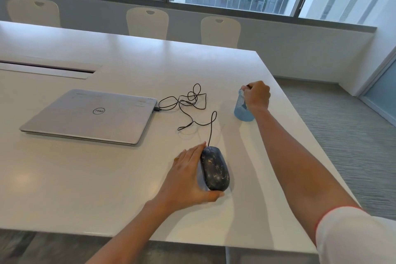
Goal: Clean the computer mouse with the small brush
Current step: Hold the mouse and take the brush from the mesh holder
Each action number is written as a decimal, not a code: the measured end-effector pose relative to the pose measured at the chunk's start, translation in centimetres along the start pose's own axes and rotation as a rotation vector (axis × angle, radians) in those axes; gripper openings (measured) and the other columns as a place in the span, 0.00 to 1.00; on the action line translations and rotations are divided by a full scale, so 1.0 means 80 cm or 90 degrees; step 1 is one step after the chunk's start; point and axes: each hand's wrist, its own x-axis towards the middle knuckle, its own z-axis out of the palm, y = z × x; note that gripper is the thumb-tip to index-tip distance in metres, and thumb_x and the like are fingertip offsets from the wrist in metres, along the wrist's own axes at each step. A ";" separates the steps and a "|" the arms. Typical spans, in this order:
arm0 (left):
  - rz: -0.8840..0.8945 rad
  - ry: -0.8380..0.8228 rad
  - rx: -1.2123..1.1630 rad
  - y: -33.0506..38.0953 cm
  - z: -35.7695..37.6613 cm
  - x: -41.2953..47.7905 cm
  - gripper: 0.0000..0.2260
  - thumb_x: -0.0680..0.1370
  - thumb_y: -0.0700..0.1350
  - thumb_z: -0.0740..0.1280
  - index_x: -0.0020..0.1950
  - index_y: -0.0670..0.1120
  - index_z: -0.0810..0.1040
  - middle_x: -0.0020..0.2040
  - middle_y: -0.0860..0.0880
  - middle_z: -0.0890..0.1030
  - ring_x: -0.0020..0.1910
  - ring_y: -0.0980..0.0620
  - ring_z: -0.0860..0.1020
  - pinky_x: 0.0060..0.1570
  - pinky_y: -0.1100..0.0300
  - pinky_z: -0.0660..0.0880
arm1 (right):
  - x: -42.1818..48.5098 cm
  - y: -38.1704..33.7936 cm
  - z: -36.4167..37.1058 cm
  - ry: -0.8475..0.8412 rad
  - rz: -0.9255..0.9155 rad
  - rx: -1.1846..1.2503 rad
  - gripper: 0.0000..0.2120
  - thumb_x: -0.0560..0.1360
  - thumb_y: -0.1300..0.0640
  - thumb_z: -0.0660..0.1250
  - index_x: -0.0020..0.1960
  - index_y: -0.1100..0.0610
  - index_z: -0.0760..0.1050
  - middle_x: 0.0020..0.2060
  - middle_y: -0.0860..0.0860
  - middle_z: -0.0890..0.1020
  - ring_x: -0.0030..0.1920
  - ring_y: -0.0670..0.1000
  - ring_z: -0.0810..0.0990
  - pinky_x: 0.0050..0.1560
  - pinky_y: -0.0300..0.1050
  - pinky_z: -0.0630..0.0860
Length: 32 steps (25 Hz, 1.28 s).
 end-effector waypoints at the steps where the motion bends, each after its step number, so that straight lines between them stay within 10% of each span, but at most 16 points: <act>1: 0.000 -0.002 0.001 0.001 0.000 0.000 0.54 0.62 0.70 0.74 0.79 0.50 0.56 0.75 0.57 0.65 0.73 0.58 0.63 0.75 0.50 0.60 | 0.001 0.001 -0.004 0.004 0.000 0.011 0.12 0.78 0.57 0.67 0.48 0.65 0.84 0.44 0.64 0.85 0.48 0.65 0.82 0.42 0.45 0.68; 11: -0.002 -0.001 0.014 0.015 -0.006 -0.007 0.56 0.63 0.66 0.77 0.80 0.47 0.53 0.77 0.52 0.63 0.74 0.54 0.62 0.75 0.49 0.57 | -0.005 0.012 -0.051 0.080 -0.051 0.130 0.13 0.77 0.54 0.69 0.47 0.65 0.85 0.42 0.61 0.87 0.46 0.61 0.84 0.53 0.50 0.78; 18: 0.020 -0.007 0.017 0.023 -0.014 -0.019 0.56 0.62 0.64 0.79 0.80 0.46 0.54 0.76 0.52 0.64 0.74 0.52 0.63 0.75 0.50 0.59 | -0.038 0.009 -0.102 0.170 -0.101 0.247 0.13 0.77 0.53 0.68 0.48 0.63 0.85 0.38 0.63 0.85 0.37 0.50 0.76 0.41 0.42 0.73; 22: 0.044 -0.013 0.009 0.027 -0.020 -0.033 0.56 0.61 0.63 0.80 0.80 0.46 0.54 0.76 0.51 0.65 0.73 0.51 0.64 0.73 0.50 0.61 | -0.078 0.007 -0.138 0.166 -0.101 0.383 0.11 0.77 0.55 0.69 0.49 0.63 0.84 0.39 0.59 0.85 0.40 0.52 0.81 0.53 0.59 0.82; 32: 0.085 -0.070 -0.048 0.037 -0.022 -0.087 0.57 0.61 0.65 0.78 0.81 0.49 0.51 0.75 0.53 0.64 0.73 0.54 0.63 0.72 0.56 0.60 | -0.308 0.012 -0.202 0.193 -0.007 0.498 0.06 0.79 0.56 0.69 0.51 0.57 0.83 0.42 0.54 0.86 0.40 0.51 0.87 0.43 0.43 0.83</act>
